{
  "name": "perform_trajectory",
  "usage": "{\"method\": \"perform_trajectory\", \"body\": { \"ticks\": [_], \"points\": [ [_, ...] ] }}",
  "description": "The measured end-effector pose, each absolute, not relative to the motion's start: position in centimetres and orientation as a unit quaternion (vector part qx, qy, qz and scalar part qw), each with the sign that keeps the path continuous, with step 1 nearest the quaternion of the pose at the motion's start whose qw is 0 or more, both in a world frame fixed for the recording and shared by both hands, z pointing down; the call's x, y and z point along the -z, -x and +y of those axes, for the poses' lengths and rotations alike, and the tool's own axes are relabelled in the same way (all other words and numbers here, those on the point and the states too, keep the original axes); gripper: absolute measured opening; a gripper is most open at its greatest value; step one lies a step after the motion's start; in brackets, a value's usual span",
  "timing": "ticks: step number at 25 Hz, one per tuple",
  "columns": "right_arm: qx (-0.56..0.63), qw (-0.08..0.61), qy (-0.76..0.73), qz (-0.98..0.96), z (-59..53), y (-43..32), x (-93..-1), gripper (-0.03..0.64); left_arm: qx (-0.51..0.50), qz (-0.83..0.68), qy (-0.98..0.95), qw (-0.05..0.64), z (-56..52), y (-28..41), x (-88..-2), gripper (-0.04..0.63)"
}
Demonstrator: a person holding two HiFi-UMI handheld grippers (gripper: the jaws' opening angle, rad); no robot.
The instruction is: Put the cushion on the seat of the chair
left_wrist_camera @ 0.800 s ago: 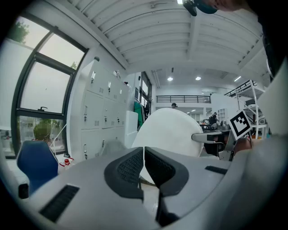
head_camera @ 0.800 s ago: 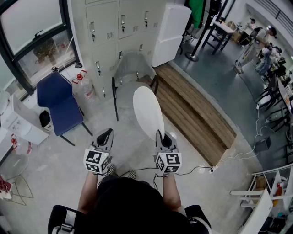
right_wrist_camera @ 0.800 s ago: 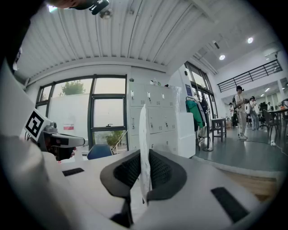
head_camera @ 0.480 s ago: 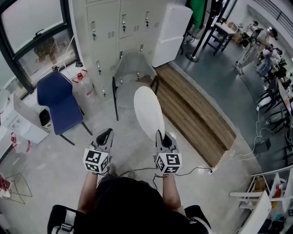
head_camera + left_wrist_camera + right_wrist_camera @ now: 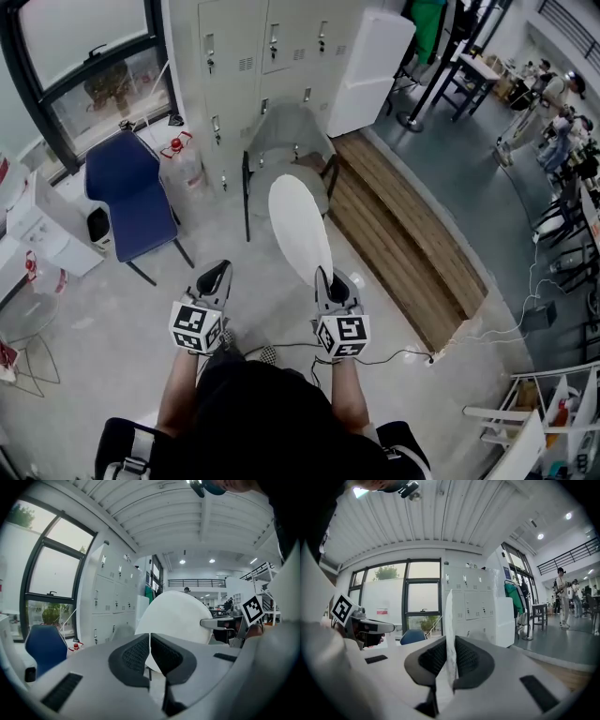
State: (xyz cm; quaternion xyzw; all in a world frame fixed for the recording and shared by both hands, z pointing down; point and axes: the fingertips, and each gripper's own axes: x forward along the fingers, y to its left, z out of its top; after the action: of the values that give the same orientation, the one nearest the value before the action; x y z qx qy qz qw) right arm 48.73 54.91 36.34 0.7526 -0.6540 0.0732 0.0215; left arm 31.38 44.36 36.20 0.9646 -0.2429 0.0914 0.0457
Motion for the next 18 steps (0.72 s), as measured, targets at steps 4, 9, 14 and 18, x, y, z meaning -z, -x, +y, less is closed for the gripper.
{"method": "perform_trajectory", "body": {
  "ticks": [4,9,14,18],
  "points": [
    [-0.078,0.02,-0.729,-0.68,53.2,-47.3,-36.6,0.052,-0.095,-0.273,-0.956,0.051,43.6,-29.4,-36.5,0.025],
    [-0.086,0.025,-0.69,-0.718,50.5,-44.7,-37.2,0.052,-0.096,-0.321,-0.94,0.061,42.6,-26.2,-36.8,0.025],
    [-0.094,0.03,-0.648,-0.756,47.0,-41.1,-37.7,0.052,-0.1,-0.37,-0.921,0.071,41.1,-22.1,-37.3,0.025],
    [-0.101,0.033,-0.617,-0.78,43.6,-37.9,-38.0,0.054,-0.102,-0.407,-0.904,0.08,39.1,-18.3,-37.5,0.025]
  ]
}}
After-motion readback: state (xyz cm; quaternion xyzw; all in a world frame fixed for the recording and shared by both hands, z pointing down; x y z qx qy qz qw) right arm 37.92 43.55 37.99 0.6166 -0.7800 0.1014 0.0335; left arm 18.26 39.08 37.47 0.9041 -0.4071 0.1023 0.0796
